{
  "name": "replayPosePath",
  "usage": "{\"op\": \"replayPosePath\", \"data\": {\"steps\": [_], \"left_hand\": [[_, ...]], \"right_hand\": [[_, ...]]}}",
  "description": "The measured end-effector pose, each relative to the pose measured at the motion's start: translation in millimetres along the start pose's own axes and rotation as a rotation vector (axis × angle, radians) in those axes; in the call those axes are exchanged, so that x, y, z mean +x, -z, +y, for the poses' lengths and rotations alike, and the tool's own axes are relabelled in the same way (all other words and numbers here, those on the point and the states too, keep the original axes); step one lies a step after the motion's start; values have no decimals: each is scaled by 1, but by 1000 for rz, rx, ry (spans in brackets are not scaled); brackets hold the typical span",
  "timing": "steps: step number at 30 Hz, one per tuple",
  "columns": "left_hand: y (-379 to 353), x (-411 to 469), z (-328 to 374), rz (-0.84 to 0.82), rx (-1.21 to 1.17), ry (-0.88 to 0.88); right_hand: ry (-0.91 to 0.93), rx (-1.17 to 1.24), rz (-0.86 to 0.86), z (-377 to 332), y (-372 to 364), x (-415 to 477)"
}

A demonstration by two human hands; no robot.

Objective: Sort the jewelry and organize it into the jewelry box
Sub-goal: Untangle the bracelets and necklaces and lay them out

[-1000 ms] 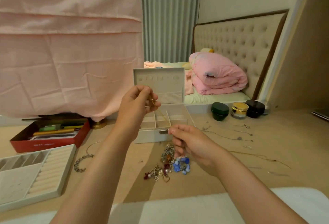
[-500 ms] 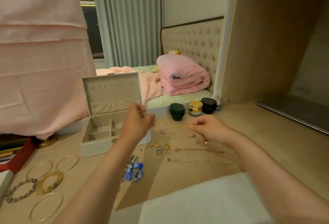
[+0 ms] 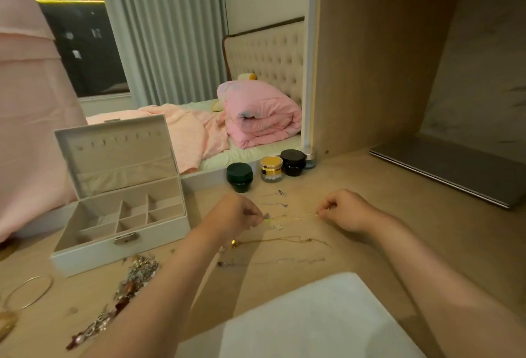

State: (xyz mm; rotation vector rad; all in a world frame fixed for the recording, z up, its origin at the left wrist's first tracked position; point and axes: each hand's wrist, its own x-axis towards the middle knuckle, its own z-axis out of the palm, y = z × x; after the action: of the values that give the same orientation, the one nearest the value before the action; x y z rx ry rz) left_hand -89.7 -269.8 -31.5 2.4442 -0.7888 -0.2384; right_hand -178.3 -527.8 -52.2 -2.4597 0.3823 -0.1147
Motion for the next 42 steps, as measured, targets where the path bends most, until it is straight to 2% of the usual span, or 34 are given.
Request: {"op": "replayPosePath", "data": {"steps": [4, 10, 14, 18, 25, 31, 36, 42], "left_hand": [[-14, 19, 13, -57, 149, -53], [-32, 37, 23, -44, 377, -81], [-36, 36, 20, -36, 397, -64], [-32, 29, 15, 2, 293, -54], [-1, -15, -3, 93, 145, -87], [43, -82, -50, 100, 95, -46], [78, -140, -103, 144, 87, 76], [98, -191, -161, 215, 103, 233]], "right_hand": [[-33, -83, 33, 22, 2, 4], [13, -111, 104, 35, -1, 6], [40, -143, 100, 35, -1, 5], [34, -185, 99, 20, 2, 0], [160, -85, 50, -60, -7, -25], [331, -44, -120, -150, -56, -40], [417, 8, -274, -214, -105, -56], [524, -85, -376, -265, -163, -62]]}}
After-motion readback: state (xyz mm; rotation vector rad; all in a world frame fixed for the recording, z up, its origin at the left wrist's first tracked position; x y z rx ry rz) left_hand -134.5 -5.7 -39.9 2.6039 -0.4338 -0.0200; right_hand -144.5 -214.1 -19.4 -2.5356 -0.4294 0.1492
